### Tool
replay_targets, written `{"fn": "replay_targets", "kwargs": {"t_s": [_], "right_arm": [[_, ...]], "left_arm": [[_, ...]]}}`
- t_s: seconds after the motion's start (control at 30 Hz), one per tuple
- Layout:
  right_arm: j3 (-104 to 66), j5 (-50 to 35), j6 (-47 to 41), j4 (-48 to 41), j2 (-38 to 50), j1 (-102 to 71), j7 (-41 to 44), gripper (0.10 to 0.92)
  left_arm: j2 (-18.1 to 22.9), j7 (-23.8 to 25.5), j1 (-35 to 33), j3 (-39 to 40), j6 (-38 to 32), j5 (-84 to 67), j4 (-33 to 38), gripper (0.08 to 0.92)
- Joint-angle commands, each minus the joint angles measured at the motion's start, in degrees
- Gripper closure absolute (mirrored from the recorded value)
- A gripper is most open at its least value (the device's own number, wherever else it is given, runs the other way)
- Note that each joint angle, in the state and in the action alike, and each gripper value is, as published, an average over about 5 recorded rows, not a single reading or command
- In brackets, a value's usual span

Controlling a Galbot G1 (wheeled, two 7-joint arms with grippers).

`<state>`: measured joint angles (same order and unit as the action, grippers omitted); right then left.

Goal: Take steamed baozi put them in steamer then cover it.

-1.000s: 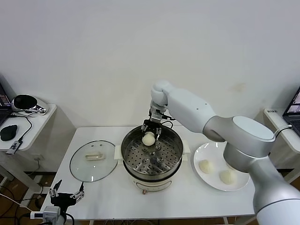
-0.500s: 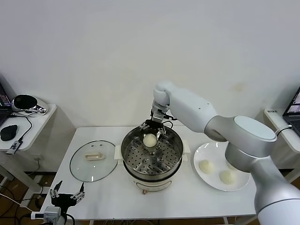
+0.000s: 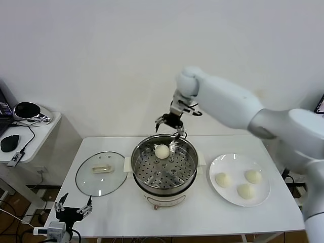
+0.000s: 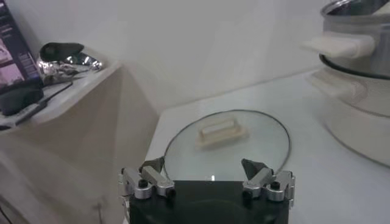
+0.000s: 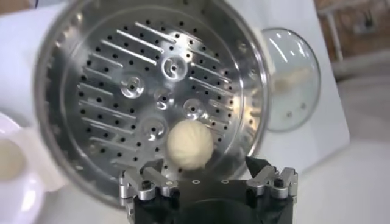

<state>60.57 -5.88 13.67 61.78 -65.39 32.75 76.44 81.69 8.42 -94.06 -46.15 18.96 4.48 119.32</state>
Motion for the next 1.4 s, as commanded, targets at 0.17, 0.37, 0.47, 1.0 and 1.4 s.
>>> {"fn": "replay_targets", "kwargs": {"t_s": [0.17, 0.37, 0.47, 1.0, 1.4], "right_arm": [[1.33, -1.33, -45.86, 23.0, 23.95, 5.38, 3.93, 0.203], [-0.17, 2.48, -49.07, 28.34, 31.27, -0.38, 4.75, 0.203], [-2.33, 2.89, -49.31, 30.14, 33.93, -5.09, 2.96, 0.203], [-17.67, 10.93, -39.46, 26.1, 33.29, -31.65, -9.28, 0.203], [-22.36, 15.72, -28.0, 16.24, 26.95, -39.11, -13.57, 0.203]], "left_arm": [[-0.75, 0.5, -0.58, 0.84, 0.45, -0.12, 1.26, 0.177], [-0.98, 0.57, -1.22, 0.86, 1.42, -0.73, 2.4, 0.177], [-0.98, 0.53, -1.46, 1.02, 1.55, -0.76, 2.53, 0.177], [-0.46, 0.78, -2.11, 1.79, 1.91, 0.6, 2.47, 0.177], [0.83, 0.85, -1.5, 2.2, 2.0, 2.17, 1.11, 0.177]]}}
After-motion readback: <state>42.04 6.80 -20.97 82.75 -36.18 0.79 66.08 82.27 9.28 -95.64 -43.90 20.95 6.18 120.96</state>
